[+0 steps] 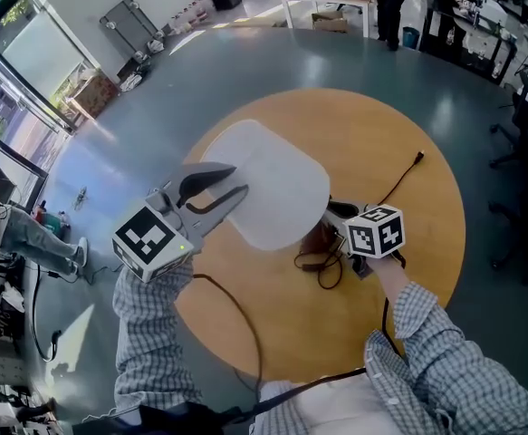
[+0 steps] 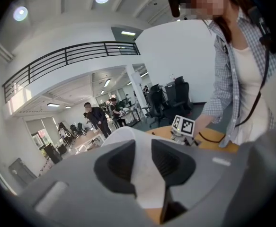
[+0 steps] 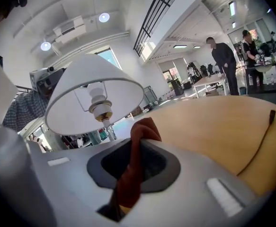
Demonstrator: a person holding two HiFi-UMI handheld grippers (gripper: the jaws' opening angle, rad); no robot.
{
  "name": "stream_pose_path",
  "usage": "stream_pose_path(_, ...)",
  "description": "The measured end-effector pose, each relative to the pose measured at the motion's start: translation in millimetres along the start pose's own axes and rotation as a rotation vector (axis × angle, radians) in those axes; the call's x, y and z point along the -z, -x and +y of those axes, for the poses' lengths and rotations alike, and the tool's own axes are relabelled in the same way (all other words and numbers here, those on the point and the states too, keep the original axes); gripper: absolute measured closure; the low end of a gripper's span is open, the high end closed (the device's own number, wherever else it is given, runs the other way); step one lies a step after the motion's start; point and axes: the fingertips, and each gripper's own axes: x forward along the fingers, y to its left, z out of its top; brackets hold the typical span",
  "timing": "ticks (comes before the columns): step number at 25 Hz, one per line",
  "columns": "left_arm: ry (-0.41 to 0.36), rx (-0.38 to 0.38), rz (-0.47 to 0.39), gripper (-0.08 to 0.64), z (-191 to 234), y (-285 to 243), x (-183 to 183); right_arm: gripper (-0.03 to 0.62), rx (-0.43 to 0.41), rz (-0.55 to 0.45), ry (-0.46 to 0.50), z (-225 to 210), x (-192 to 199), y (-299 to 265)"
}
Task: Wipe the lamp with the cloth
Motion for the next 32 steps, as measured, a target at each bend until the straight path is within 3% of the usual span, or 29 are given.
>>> stream_pose_path(6, -0.089, 0.042, 0.01, 0.454, -15, -10, -5, 0.541, 0.056, 0.119, -0.068, -29, 54, 3)
stream_pose_path(12, -0.191, 0.068, 0.025, 0.454, -31, -16, -25, 0.541, 0.053, 0.187, -0.102, -13, 92, 18)
stream_pose_path(19, -0.279, 0.084, 0.017, 0.458, -59, -33, -38, 0.541, -0.002, 0.073, -0.118, 6, 65, 68)
stream_pose_path(23, -0.324, 0.092, -0.003, 0.465, -73, -41, -40, 0.541, 0.033, 0.011, -0.059, 5, 41, 113)
stream_pose_path(26, -0.358, 0.11, -0.004, 0.47, -83, -46, -45, 0.541, 0.113, 0.003, 0.068, -7, 17, 149)
stream_pose_path(29, -0.381, 0.124, -0.013, 0.481, -94, -49, -50, 0.541, 0.235, 0.102, 0.258, -27, 14, 173)
stream_pose_path(32, -0.392, 0.123, -0.014, 0.487, -101, -50, -53, 0.541, 0.294, 0.223, 0.347, -39, 39, 176)
